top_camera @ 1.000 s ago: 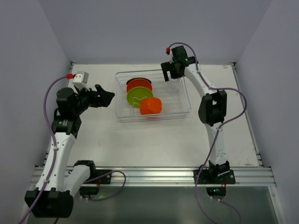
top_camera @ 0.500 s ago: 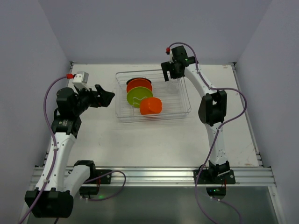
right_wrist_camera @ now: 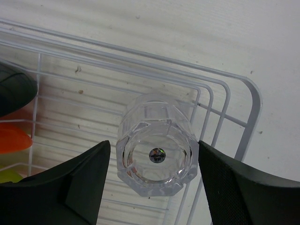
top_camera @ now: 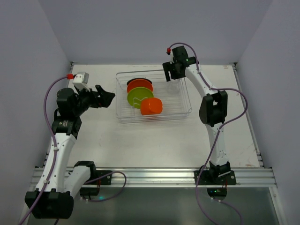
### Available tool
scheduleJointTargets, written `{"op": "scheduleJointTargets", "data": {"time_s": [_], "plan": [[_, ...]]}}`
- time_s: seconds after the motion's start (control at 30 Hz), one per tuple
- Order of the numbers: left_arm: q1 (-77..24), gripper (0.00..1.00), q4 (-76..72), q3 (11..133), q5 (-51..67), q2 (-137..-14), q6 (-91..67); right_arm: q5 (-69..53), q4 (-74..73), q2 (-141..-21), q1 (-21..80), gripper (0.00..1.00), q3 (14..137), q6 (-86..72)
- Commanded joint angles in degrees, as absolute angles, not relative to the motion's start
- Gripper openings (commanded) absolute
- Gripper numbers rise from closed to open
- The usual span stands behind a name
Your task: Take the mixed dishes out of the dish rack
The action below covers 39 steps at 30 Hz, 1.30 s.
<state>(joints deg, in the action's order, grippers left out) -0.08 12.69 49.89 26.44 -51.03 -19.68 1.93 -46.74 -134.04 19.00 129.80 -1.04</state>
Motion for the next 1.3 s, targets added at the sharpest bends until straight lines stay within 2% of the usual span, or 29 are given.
{"op": "scheduleJointTargets", "data": {"time_s": [0.0, 0.47, 1.1, 1.27], "plan": [[0.0, 1.0, 10.0, 49.5, 27.5, -50.8, -18.3, 2.1, -48.0, -135.3, 18.7, 0.76, 131.2, -0.9], [0.0, 1.0, 10.0, 49.5, 27.5, -50.8, -18.3, 4.0, -48.2, -134.6, 18.7, 0.79, 130.6, -1.4], [0.0, 1.0, 10.1, 49.6, 27.6, -50.8, -18.3, 3.2, -47.7, -133.9, 18.7, 0.79, 132.5, -2.4], [0.0, 1.0, 10.1, 49.6, 27.7, -50.9, -18.4, 3.0, -47.7, -133.5, 18.6, 0.76, 132.1, -2.5]]}}
